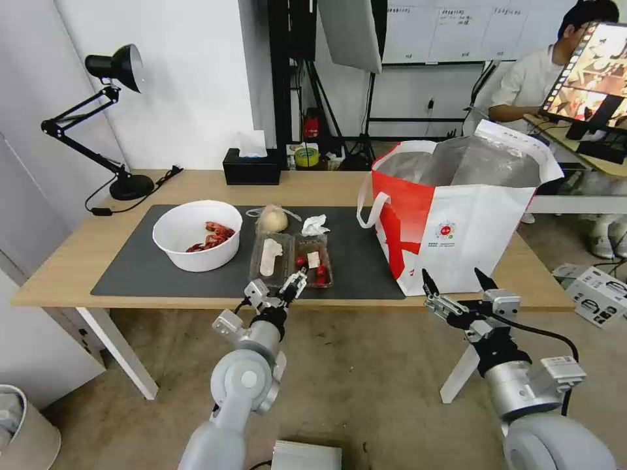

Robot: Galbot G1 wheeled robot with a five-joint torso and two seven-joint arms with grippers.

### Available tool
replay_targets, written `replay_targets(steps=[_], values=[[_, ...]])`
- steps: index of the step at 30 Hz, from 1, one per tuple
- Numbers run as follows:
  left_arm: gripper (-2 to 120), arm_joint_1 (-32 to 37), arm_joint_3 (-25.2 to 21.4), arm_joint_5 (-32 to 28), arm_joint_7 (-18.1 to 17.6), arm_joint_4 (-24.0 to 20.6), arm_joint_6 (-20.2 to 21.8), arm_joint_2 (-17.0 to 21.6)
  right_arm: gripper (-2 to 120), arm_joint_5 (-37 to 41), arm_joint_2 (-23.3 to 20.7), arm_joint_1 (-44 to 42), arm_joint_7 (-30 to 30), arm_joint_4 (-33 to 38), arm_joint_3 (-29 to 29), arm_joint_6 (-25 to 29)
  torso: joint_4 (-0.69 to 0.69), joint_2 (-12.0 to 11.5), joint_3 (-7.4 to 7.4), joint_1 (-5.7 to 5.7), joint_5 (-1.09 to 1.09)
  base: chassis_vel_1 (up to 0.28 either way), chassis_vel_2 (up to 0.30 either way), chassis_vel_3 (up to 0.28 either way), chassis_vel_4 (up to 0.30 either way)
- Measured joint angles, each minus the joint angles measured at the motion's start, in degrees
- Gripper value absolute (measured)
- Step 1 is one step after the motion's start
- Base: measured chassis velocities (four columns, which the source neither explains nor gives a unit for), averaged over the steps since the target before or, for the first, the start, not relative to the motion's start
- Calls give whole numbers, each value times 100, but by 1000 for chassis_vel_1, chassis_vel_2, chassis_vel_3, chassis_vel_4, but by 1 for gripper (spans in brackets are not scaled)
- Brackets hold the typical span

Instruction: Pick up the trash from the table and place it into the takeout bag.

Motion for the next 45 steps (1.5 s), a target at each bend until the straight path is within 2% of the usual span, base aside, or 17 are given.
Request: replay_targets(steps=[21,29,36,40,45], values=[[100,-84,-1,-1,11,-497,20,70,100,-21,8,-18,-5,34,-11,0,0,1,0,-1,0,0,0,0,0],[100,-131,204,-14,-5,-560,43,22,100,-19,-7,-39,-6,83,3,0,0,1,0,-1,0,0,0,0,0],[100,-202,487,-80,-24,-443,56,-65,100,-15,-30,-89,-6,117,23,0,0,1,0,-1,0,0,0,0,0],[92,-278,615,-85,-25,-255,56,-107,100,-12,-50,-113,-3,127,33,0,-1,1,0,-1,0,0,0,0,0],[73,-351,677,-57,-15,-16,45,-131,100,2,-116,-100,10,110,43,0,0,1,0,0,1,0,0,0,0]])
